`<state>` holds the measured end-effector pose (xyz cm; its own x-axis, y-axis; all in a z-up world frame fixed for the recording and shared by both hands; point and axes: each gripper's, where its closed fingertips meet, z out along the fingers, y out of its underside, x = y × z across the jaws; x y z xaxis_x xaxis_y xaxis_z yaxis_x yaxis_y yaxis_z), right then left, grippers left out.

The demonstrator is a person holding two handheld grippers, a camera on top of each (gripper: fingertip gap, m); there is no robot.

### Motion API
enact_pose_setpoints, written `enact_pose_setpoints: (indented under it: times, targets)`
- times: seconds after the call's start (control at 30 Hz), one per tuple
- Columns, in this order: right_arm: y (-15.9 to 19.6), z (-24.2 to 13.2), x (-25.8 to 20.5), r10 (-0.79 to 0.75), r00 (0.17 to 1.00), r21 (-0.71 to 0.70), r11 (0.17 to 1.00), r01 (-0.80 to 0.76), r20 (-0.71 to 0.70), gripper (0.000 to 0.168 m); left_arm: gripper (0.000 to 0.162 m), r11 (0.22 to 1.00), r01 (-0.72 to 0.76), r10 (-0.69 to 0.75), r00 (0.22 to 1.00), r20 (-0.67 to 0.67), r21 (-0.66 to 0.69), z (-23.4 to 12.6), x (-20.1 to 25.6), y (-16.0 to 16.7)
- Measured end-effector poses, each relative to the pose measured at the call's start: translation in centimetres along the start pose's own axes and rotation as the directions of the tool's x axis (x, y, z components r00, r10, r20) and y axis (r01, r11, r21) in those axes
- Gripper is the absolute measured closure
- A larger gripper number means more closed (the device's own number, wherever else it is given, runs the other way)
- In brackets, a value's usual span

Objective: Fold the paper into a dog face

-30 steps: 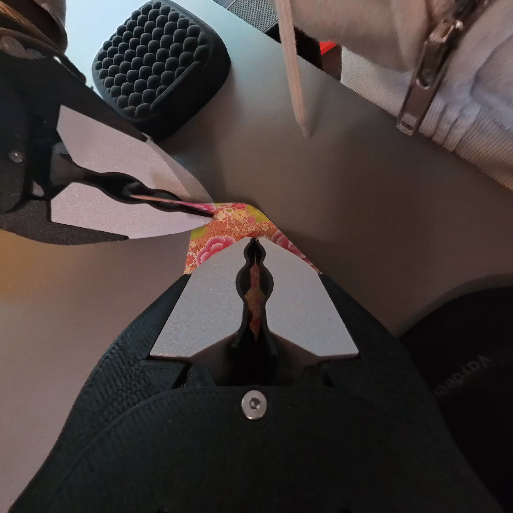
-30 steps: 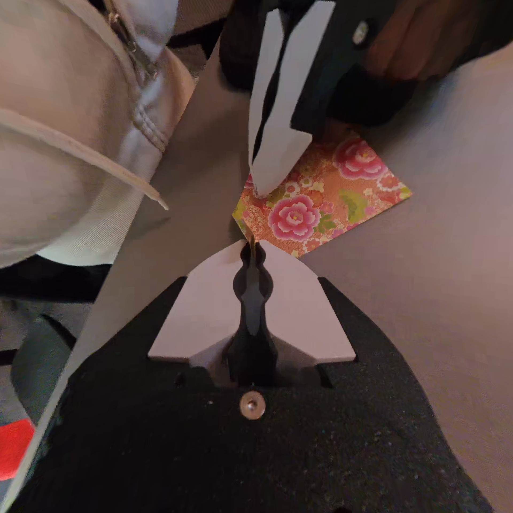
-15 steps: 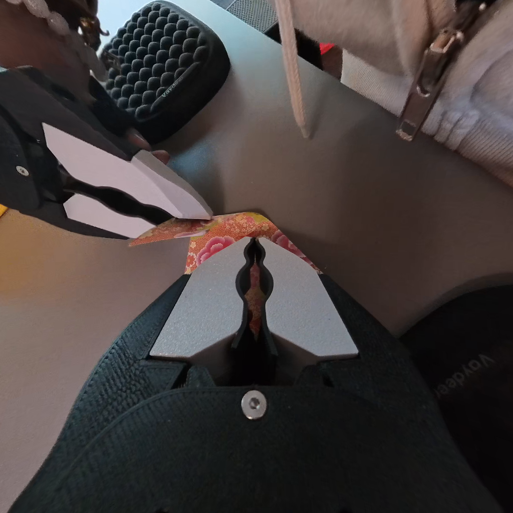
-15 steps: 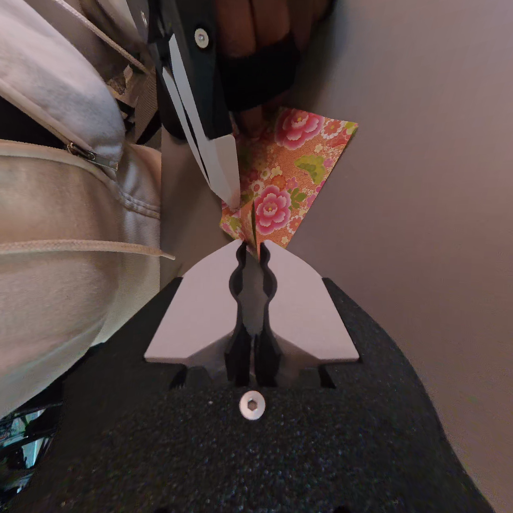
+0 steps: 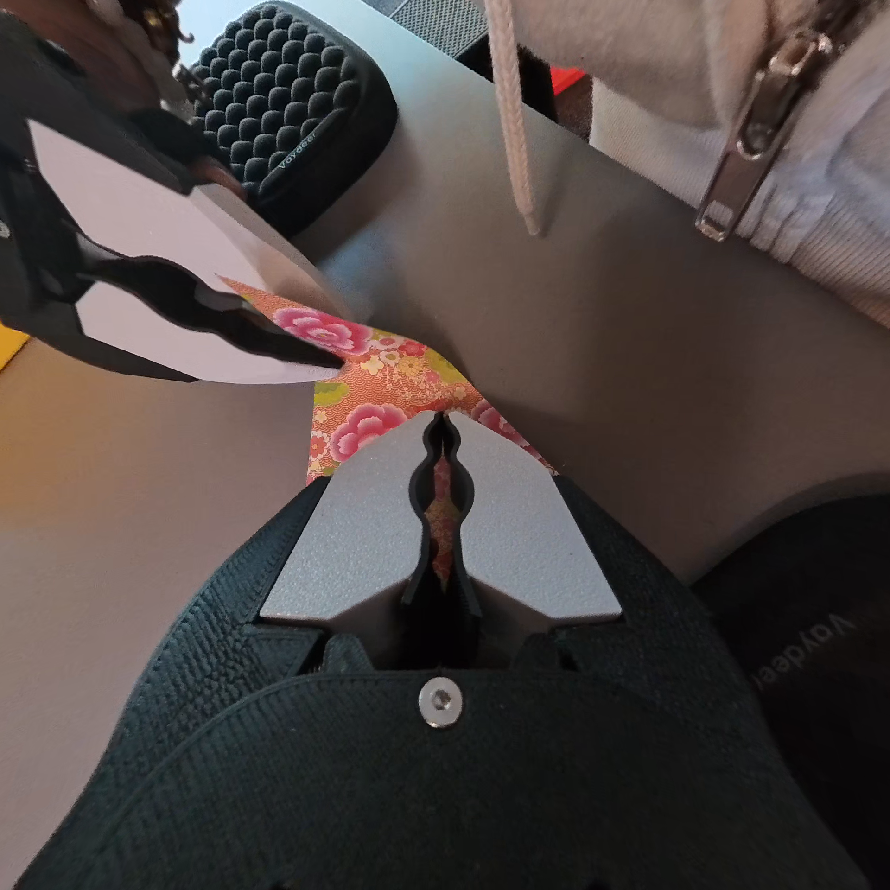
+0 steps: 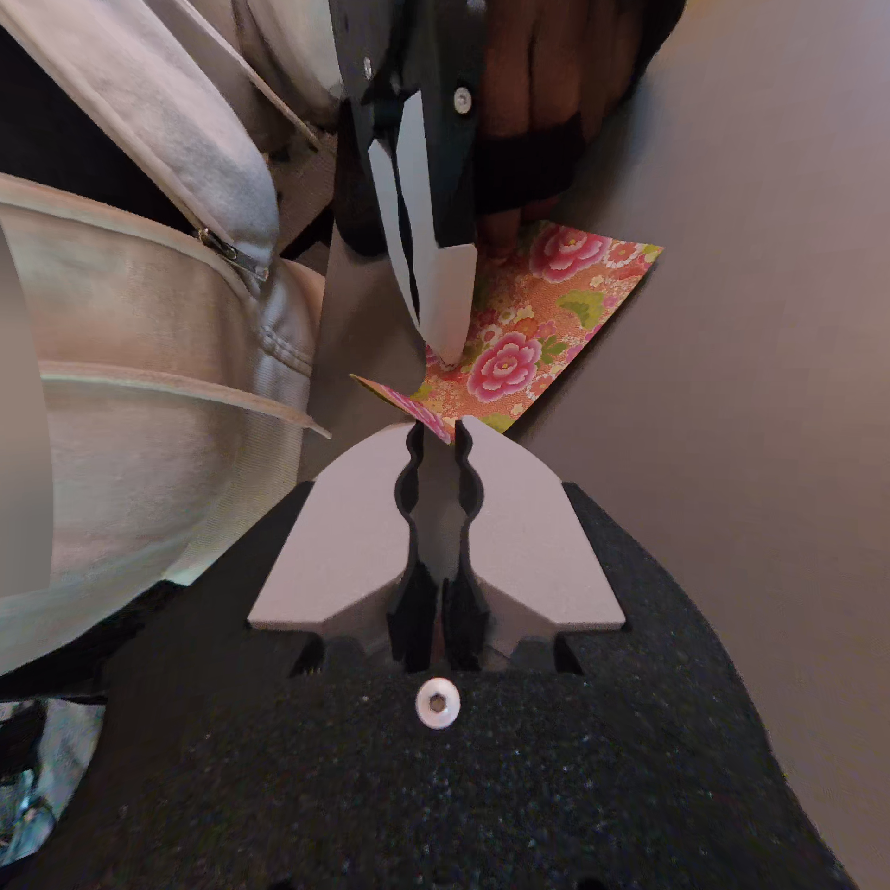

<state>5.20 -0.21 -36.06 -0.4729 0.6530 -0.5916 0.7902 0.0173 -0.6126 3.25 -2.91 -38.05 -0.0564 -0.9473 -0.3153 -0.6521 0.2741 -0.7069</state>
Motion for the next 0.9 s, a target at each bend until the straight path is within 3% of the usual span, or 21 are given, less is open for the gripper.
enact_pose_setpoints:
  times: [0.1,0.17,0.37,0.43,0.53,0.67,0.8,0.9]
  targets:
    - [0.1,0.0,0.3,-0.024,1.000,0.001,1.000,0.024,-0.019,0.162,0.162,1.000,0.000,0.000,1.000,0.000,0.000,0.0,0.0,0.0]
    - [-0.1,-0.1,-0.2,-0.020,1.000,0.013,1.000,0.020,0.023,0.156,0.162,1.000,0.001,-0.001,1.000,-0.001,0.000,0.0,0.0,0.0]
    - [0.0,0.1,-0.6,-0.187,0.982,-0.016,0.982,0.187,-0.013,0.156,0.162,1.000,0.005,-0.005,1.000,-0.005,0.000,0.0,0.0,0.0]
    - [-0.2,0.0,-0.9,-0.312,0.949,-0.013,0.950,0.312,-0.038,0.154,0.162,1.000,0.005,-0.005,1.000,-0.007,0.001,0.0,0.0,0.0]
    - [0.8,0.4,-0.6,-0.462,0.885,-0.118,0.884,0.453,-0.066,0.154,0.162,1.000,0.005,-0.005,1.000,-0.007,0.001,0.0,0.0,0.0]
    - [-0.1,0.5,-1.9,-0.554,0.832,-0.045,0.832,0.553,-0.034,0.154,0.162,1.000,0.006,-0.006,1.000,-0.008,0.001,0.0,0.0,0.0]
    - [0.7,0.8,-1.2,-0.683,0.729,-0.147,0.727,0.671,-0.053,0.153,0.162,1.000,0.007,-0.007,1.000,-0.009,0.001,0.0,0.0,0.0]
    - [1.1,1.1,-1.2,-0.714,0.700,-0.169,0.693,0.701,-0.027,0.153,0.162,1.000,0.009,-0.009,1.000,-0.012,0.001,0.0,0.1,0.0]
